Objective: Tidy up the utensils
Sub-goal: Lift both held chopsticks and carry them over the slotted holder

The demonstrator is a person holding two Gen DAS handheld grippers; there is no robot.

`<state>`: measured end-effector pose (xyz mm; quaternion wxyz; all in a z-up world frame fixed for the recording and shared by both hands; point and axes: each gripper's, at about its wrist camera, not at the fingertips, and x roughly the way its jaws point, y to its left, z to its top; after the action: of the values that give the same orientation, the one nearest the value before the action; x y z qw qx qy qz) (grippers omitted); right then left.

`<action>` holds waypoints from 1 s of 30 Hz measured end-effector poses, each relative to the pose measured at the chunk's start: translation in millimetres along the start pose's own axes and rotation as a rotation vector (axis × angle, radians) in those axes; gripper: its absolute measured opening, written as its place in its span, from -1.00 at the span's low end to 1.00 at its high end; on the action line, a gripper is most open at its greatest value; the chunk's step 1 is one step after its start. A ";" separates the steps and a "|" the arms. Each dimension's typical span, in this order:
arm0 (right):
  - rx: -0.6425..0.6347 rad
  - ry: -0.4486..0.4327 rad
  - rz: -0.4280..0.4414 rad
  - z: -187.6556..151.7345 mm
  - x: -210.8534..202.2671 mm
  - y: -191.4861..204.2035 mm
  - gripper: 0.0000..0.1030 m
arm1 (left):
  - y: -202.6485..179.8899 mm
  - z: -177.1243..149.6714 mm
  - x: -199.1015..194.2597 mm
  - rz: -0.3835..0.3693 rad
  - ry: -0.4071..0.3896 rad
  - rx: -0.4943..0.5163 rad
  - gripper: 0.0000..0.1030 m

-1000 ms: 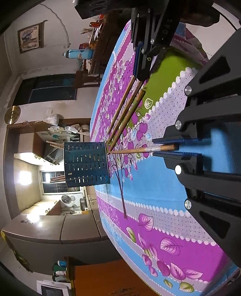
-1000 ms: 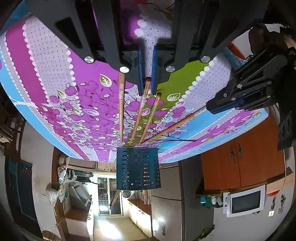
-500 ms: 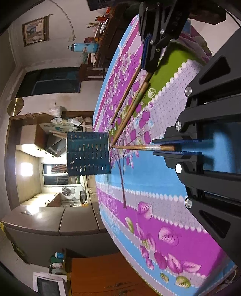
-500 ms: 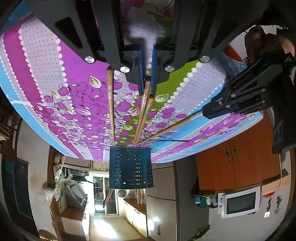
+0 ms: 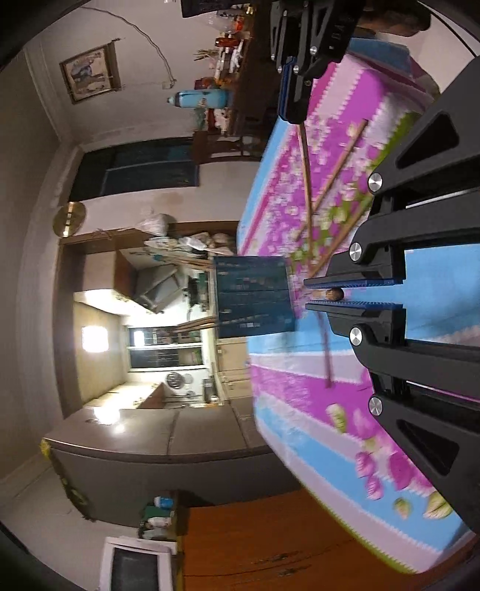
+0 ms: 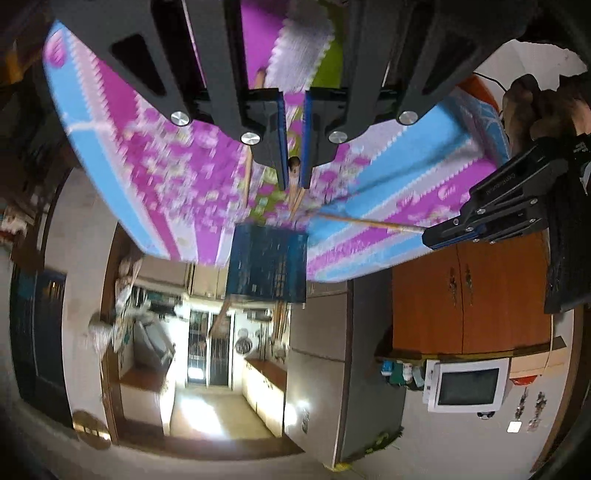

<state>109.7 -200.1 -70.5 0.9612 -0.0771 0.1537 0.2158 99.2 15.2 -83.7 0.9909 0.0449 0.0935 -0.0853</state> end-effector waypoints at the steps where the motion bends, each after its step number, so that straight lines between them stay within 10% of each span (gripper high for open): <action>1: -0.010 -0.013 -0.003 6.0 -2.3 -1.1 -0.91 | 0.2 4.7 -1.4 -0.001 -0.011 0.004 -0.86; 11: -0.069 -0.113 0.013 69.2 -6.9 -15.8 -0.91 | 0.7 53.6 -3.7 -0.030 -0.103 0.032 -0.86; 30: -0.016 -0.102 0.099 138.1 12.2 -43.0 -0.91 | 18.6 142.6 50.1 -0.109 -0.026 0.019 -0.86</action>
<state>175.2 -204.2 59.0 0.9553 -0.0662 0.1063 0.2677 176.4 10.5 47.5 0.9855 0.0478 0.0821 -0.1405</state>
